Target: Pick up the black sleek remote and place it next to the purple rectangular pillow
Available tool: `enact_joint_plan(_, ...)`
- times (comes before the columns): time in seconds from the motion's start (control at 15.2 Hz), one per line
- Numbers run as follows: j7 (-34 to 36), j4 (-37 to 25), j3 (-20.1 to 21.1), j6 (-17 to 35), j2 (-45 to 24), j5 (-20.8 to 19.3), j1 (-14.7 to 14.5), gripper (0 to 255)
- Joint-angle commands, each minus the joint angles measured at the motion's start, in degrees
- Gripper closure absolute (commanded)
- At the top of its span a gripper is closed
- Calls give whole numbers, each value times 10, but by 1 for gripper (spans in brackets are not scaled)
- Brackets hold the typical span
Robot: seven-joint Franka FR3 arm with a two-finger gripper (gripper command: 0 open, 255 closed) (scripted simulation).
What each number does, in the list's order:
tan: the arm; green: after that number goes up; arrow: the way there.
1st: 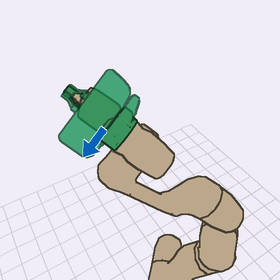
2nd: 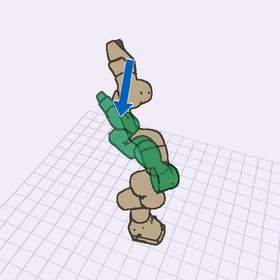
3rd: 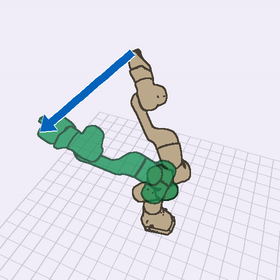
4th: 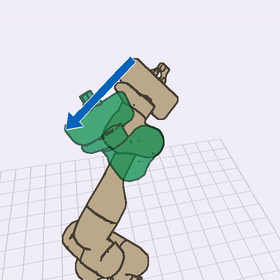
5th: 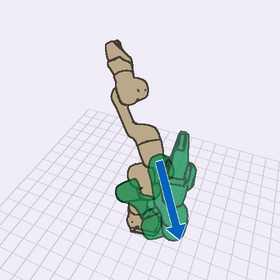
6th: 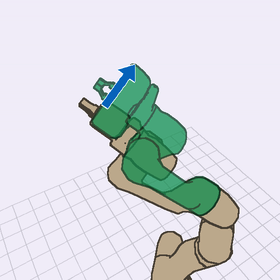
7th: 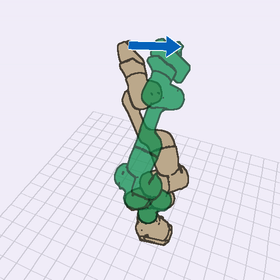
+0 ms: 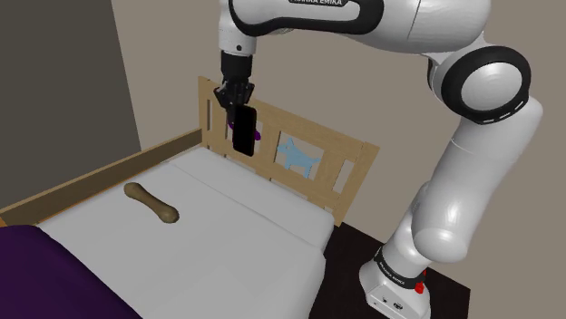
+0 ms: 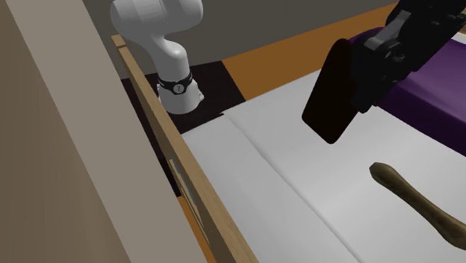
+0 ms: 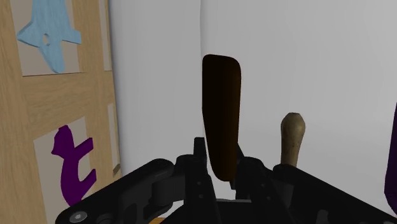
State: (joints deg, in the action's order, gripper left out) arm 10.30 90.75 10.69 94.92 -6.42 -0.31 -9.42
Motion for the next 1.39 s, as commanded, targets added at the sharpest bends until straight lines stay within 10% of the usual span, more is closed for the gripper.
enact_joint_plan(0.0, 0, -21, 0, -18, -3, 0, 0, 255)
enact_joint_plan(1.32, 223, -295, 76, -110, -190, -58, -168, 255)
